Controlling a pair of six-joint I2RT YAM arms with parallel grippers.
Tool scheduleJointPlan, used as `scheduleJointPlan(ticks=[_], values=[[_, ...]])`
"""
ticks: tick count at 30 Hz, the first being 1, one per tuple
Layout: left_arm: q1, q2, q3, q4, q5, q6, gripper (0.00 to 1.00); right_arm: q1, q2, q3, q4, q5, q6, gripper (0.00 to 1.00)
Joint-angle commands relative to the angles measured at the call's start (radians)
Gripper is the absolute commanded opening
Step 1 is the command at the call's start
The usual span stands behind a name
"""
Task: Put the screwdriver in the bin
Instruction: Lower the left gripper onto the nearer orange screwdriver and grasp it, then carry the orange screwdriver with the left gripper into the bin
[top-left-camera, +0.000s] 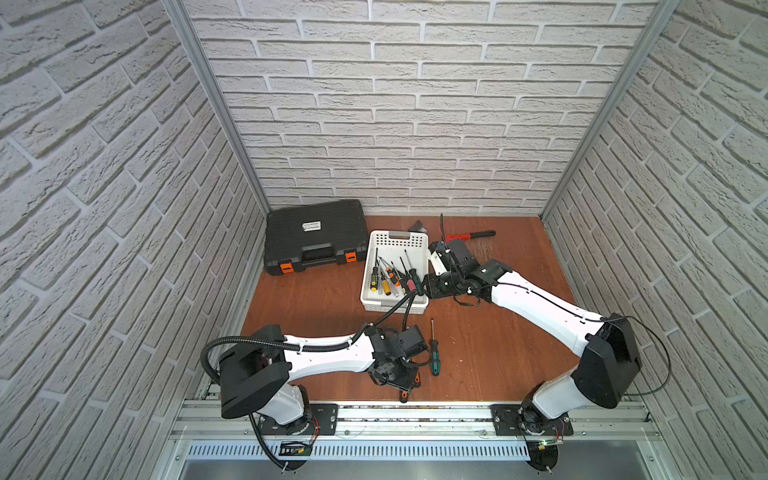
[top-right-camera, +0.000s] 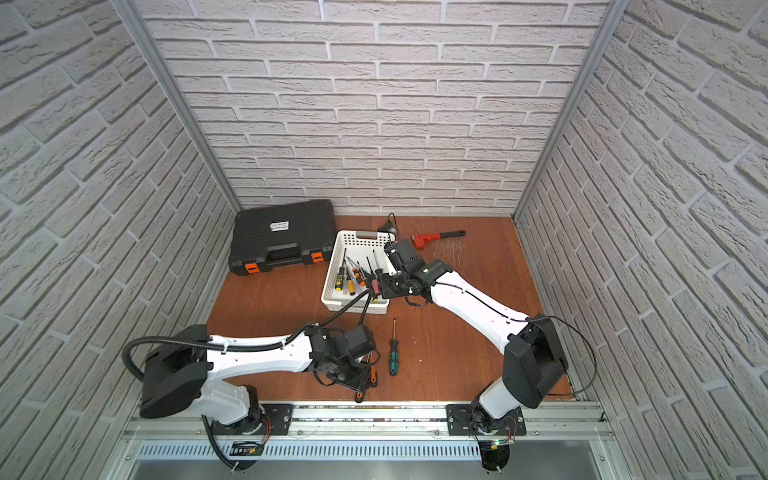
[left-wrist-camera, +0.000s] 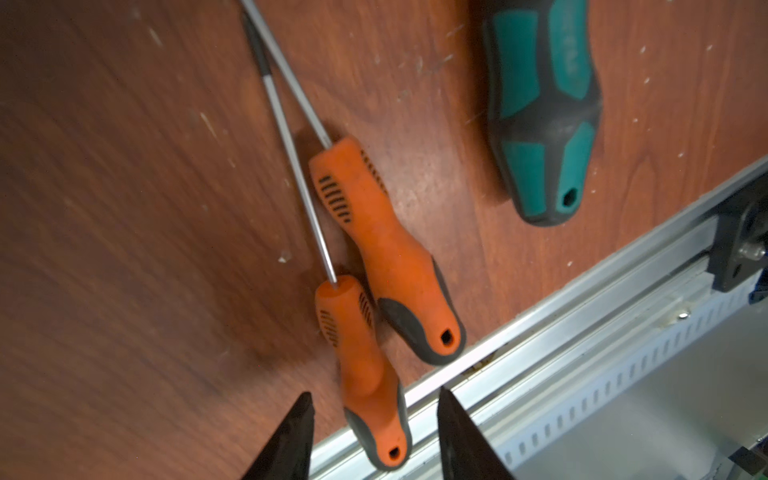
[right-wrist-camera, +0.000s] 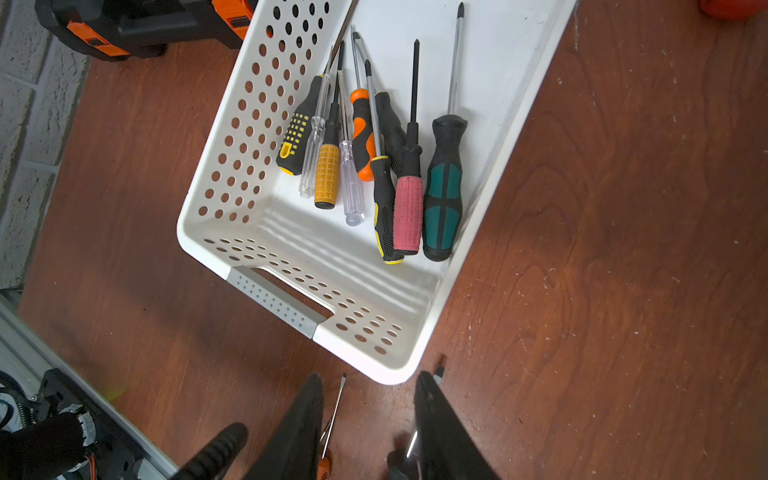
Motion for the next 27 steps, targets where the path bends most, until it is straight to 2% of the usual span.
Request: scheduleJointPlan(ticks=[1,16,20,24,27], values=[[-0.009,0.021,0.029,-0.040,-0.007,0.009,0.49,0.003,-0.062,-0.003,0.005,0.031,0.006,0.39],[-0.035,0.110,0.031,-0.074,-0.036,-0.029,0.43,-0.002,-0.109,-0.063,0.018,0.061,0.011,0.39],[-0.037,0.098,0.018,-0.073,-0.054,-0.050,0.31,-0.004,-0.111,-0.073,0.029,0.062,0.014,0.39],[-0.037,0.074,0.014,-0.101,-0.093,-0.070,0.10,-0.005,-0.109,-0.067,0.034,0.054,0.011,0.39],[-0.041,0.014,-0.001,-0.138,-0.154,-0.124,0.05,-0.005,-0.116,-0.067,0.040,0.056,0.014,0.39]])
